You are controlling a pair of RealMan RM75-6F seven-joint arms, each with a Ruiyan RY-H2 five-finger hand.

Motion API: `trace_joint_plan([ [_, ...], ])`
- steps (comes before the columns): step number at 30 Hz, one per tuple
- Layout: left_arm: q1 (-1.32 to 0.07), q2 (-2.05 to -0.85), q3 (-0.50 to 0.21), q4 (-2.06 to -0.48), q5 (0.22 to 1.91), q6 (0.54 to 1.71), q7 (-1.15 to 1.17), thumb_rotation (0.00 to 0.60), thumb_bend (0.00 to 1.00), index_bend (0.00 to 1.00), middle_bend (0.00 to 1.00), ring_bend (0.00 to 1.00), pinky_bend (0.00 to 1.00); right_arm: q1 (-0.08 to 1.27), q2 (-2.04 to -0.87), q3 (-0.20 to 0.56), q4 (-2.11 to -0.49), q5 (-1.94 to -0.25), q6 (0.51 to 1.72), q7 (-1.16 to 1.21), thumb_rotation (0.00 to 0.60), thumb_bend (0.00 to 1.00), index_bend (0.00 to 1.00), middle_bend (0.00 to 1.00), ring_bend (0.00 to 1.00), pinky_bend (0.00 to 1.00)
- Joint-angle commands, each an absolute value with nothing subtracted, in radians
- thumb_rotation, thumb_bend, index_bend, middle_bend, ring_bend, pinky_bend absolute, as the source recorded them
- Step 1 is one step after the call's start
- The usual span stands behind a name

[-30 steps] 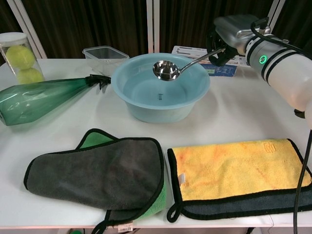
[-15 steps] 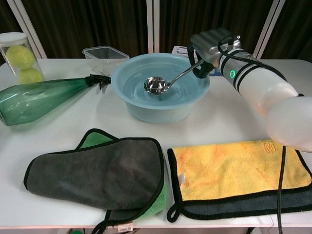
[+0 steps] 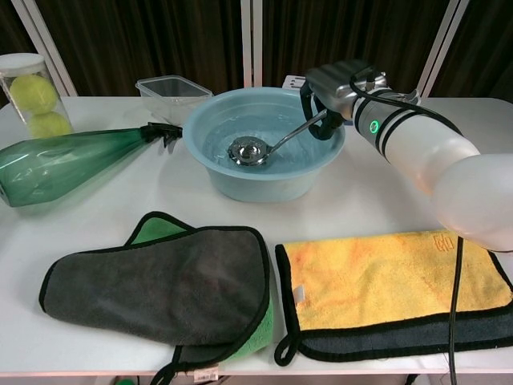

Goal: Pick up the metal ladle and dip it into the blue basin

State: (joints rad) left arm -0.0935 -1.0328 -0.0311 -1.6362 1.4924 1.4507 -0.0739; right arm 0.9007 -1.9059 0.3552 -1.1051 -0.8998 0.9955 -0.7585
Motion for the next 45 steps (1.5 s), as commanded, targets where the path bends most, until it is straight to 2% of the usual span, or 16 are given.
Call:
trace_joint_plan([
  [1,-0.095,-1.03,-0.028,-1.636,1.498,1.448,-0.079,0.548,0.0,0.15,0.09,0.04,0.19,0.904,-1.882,0.368,-1.147,-0.856,0.988,-0.794,0.6,0.6,0.94,0.61,0.65,0.86],
  [16,-0.097,-1.028,-0.026,-1.63,1.504,1.449,-0.099,0.546,0.0,0.15,0.09,0.04,0.19,0.926,-1.829,0.367,-1.225,-0.776,1.006,-0.833,0.6,0.61,0.94,0.61,0.65,0.86],
  [45,-0.104,-1.033,-0.026,-1.633,1.493,1.434,-0.08,0.546,0.0,0.15,0.09,0.04,0.19,1.01,-1.609,0.421,-1.56,-0.482,1.101,-0.96,0.6,0.61,0.94,0.62,0.65,0.86],
])
